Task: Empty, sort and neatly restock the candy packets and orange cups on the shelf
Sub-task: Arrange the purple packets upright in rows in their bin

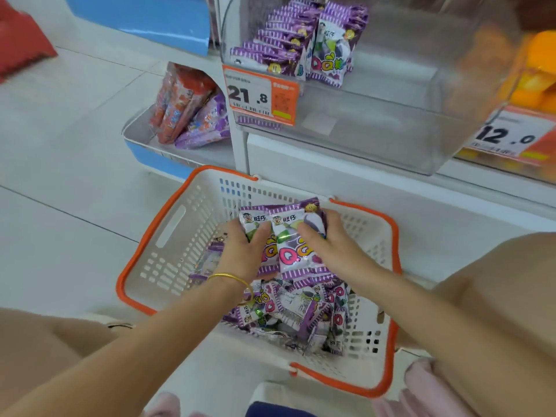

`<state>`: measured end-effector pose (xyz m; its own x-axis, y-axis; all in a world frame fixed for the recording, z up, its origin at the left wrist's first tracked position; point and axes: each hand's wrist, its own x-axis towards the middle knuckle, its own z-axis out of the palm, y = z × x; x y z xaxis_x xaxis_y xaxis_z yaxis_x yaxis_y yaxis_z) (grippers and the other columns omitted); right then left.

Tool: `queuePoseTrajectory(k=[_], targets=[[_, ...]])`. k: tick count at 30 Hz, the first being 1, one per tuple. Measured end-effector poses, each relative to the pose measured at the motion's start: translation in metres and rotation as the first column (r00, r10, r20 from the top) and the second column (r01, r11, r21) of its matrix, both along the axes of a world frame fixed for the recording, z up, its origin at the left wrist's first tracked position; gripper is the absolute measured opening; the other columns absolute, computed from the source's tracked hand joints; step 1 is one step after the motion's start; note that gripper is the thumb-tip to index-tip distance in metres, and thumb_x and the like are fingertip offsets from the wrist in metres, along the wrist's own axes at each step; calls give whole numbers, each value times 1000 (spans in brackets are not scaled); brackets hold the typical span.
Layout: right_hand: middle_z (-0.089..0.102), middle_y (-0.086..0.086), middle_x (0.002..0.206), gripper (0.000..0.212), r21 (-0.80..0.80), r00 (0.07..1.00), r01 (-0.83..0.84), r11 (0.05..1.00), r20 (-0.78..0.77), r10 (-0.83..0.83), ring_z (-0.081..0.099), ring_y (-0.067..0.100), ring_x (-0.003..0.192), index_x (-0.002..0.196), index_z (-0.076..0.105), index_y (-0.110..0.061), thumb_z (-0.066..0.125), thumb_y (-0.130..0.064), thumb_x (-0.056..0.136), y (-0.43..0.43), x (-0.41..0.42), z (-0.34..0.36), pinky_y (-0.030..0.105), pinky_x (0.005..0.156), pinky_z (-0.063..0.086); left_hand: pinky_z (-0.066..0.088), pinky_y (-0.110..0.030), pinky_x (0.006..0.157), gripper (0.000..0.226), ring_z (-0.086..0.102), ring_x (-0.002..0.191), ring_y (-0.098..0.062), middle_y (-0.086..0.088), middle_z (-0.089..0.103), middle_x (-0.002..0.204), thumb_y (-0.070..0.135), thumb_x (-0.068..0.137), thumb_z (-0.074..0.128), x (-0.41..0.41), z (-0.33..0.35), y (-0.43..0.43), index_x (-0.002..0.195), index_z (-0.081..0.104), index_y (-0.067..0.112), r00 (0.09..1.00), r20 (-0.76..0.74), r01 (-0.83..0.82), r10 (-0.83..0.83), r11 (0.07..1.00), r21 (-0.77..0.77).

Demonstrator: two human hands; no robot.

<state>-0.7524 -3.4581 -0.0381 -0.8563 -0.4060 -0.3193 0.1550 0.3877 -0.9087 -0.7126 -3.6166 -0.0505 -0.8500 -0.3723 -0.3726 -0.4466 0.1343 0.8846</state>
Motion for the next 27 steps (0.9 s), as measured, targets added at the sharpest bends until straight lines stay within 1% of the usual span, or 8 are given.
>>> queuePoseTrajectory(k=[4,8,13,16,18,21,23,27], targets=[[52,1,102,49,142,996,-17,990,-84,29,55,35,110,131,29,-17,39,-50,96,-14,11,1,44,92,46,41,-42,100,54,49,120,-31,-14,48,133,50,94,40,7,12,6,131,35,11,1000,4,31,-31,999,29],[55,16,115,54,229,991,-82,970,-87,105,56,38,110,129,29,-17,32,-58,93,-16,16,3,53,93,47,45,-44,99,98,53,117,-24,-9,48,134,67,70,60,10,21,8,142,26,10,985,-46,166,-165,986,17],[20,-8,155,74,52,972,-35,998,233,22,27,14,136,145,18,-33,24,-73,84,-2,1,10,42,111,26,50,-42,90,56,61,101,-25,-12,60,115,45,86,58,3,27,-6,126,40,10,986,-63,151,-155,987,-62],[31,-6,153,103,-56,937,98,994,342,-74,35,23,138,145,27,-32,67,-76,61,11,-12,13,55,114,23,53,-24,65,34,60,72,-17,-9,63,90,37,90,57,-2,32,-16,109,44,11,992,-109,57,-62,997,-46],[57,1,133,81,-100,948,125,987,304,-90,54,24,122,132,47,-21,83,-46,64,18,-17,12,54,108,36,54,-30,69,32,62,75,-20,-11,65,93,35,91,56,-4,33,-21,108,45,10,992,-126,4,-8,1000,-31],[69,6,116,40,-147,961,90,985,271,-47,65,25,108,122,57,-12,67,-3,84,25,-19,11,49,100,46,54,-33,70,38,62,78,-23,-13,64,96,37,91,55,-4,32,-22,111,46,6,993,-116,-23,16,998,-54],[69,7,115,37,-204,955,128,971,291,-65,67,23,102,120,58,-12,63,2,86,28,-19,11,44,94,52,45,-12,54,38,55,68,-13,-7,60,87,37,92,54,-5,30,-20,109,46,5,993,-119,-19,5,993,-117],[70,8,100,27,-341,904,309,888,396,-163,70,18,80,112,60,-10,60,-3,86,26,-20,14,38,76,56,46,-14,55,35,56,71,-6,-3,58,89,35,92,54,-3,25,-14,111,40,9,993,-110,-38,29,996,-86]])
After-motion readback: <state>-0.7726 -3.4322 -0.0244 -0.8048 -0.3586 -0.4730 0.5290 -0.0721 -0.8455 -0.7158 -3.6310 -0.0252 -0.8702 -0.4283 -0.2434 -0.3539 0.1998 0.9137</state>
